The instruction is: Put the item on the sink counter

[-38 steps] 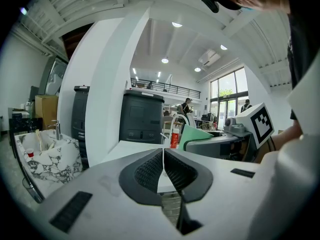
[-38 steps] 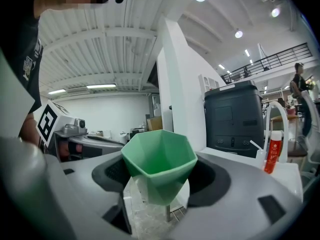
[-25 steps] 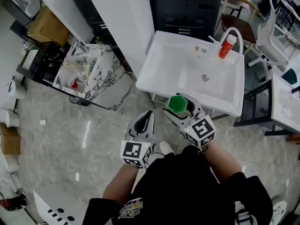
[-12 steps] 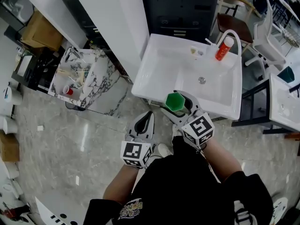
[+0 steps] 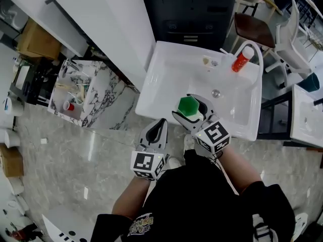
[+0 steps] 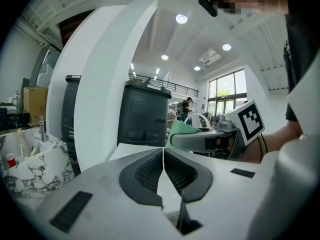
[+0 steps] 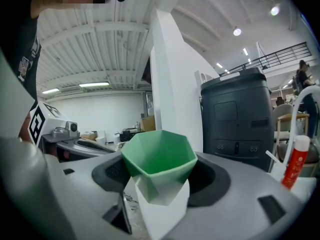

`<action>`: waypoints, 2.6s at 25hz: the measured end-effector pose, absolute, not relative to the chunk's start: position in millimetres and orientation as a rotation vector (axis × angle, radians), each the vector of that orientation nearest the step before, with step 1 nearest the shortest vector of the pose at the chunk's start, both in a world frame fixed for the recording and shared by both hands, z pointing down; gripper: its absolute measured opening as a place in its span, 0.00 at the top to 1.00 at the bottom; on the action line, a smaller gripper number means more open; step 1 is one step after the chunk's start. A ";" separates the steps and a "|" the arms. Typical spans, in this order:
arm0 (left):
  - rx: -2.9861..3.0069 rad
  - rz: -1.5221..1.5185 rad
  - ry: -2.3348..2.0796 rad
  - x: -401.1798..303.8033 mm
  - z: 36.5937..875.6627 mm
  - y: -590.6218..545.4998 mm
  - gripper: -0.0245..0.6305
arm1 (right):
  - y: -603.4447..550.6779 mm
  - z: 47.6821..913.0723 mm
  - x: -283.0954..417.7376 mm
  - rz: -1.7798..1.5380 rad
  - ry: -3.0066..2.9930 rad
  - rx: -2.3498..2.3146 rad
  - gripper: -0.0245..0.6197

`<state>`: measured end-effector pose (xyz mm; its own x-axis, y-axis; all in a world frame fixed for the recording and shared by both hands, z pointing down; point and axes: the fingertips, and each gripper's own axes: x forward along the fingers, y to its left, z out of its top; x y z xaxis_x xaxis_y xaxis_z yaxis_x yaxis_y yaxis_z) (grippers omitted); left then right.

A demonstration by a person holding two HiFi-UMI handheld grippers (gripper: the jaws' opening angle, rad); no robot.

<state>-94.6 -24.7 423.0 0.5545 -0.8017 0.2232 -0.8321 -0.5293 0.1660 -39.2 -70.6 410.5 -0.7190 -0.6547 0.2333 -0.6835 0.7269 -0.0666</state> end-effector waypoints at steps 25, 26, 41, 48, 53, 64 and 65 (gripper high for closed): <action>2.522 0.232 -1.397 -48.9 433.2 -133.8 0.93 | -205.0 432.3 4.5 0.243 -2.739 1.026 0.39; 2.525 0.232 -1.392 -49.2 434.1 -136.7 0.93 | -209.0 433.7 4.8 0.238 -2.735 1.031 0.39; 2.576 0.267 -1.180 -53.4 460.0 -188.1 0.93 | -300.6 483.9 7.4 0.171 -2.598 1.192 0.39; 2.577 0.292 -1.119 -64.6 471.2 -206.9 0.93 | -344.7 518.3 6.9 0.151 -2.517 1.249 0.39; 2.569 0.307 -1.085 -70.7 479.9 -211.7 0.93 | -371.6 550.2 9.6 0.141 -2.461 1.278 0.39; 2.528 0.323 -1.057 -82.5 487.5 -208.2 0.93 | -399.3 594.7 23.2 0.175 -2.366 1.322 0.39; 2.523 0.319 -1.054 -82.1 487.4 -207.7 0.93 | -401.1 597.4 24.1 0.176 -2.362 1.325 0.39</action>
